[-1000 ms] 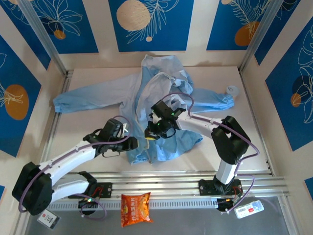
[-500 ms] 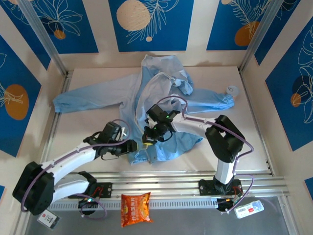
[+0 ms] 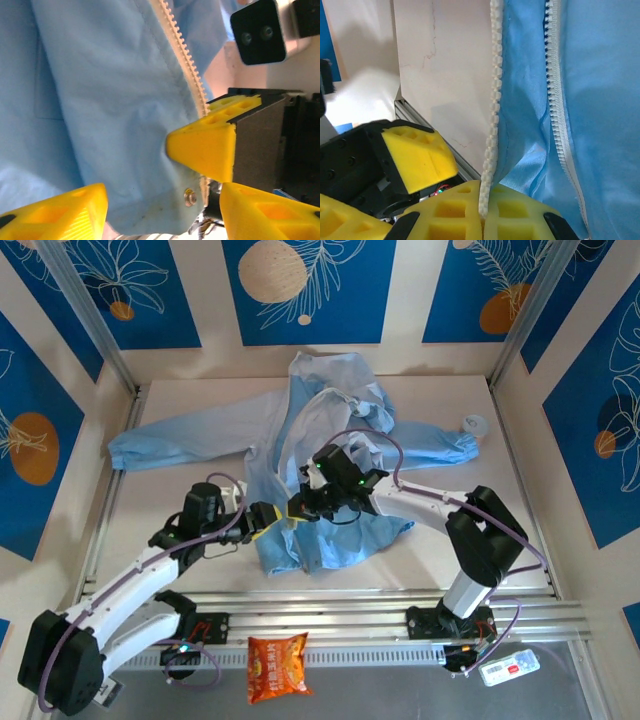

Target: Zip up the jacket

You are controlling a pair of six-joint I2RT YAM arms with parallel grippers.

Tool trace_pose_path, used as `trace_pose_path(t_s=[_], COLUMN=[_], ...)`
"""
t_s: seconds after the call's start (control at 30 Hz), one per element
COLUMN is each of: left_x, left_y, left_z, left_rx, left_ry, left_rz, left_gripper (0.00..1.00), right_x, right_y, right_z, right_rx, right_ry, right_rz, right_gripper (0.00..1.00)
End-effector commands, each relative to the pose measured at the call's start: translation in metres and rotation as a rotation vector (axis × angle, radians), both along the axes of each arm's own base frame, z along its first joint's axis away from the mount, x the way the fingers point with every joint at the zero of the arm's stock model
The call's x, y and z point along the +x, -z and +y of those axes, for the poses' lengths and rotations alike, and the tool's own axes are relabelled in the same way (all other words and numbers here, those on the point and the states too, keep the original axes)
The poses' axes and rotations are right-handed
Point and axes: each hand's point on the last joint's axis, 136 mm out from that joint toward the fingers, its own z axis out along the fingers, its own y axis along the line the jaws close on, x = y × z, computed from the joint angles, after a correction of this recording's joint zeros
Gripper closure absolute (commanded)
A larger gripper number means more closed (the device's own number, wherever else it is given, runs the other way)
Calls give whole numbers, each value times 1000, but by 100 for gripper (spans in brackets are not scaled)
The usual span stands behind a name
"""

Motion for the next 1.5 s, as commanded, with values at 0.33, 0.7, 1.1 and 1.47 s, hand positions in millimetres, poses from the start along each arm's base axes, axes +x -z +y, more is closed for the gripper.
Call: trace_pose_path(t_s=[0.33, 0.7, 1.1, 1.47], left_x=[-8, -16, -15, -24], left_y=[26, 15, 16, 33], left_z=[-3, -17, -27, -20], left_rx=[-158, -220, -276, -188], left_ry=[-49, 45, 63, 75], left_rz=[93, 114, 145, 162], left_gripper=[57, 61, 61, 100], right_x=[-11, -9, -7, 0], right_y=[40, 31, 31, 21], right_z=[-12, 3, 9, -3], right_rx=[-24, 39, 77, 64], right_ry=[10, 1, 23, 47], right_rz=[72, 72, 114, 104], right_gripper=[100, 100, 100, 71])
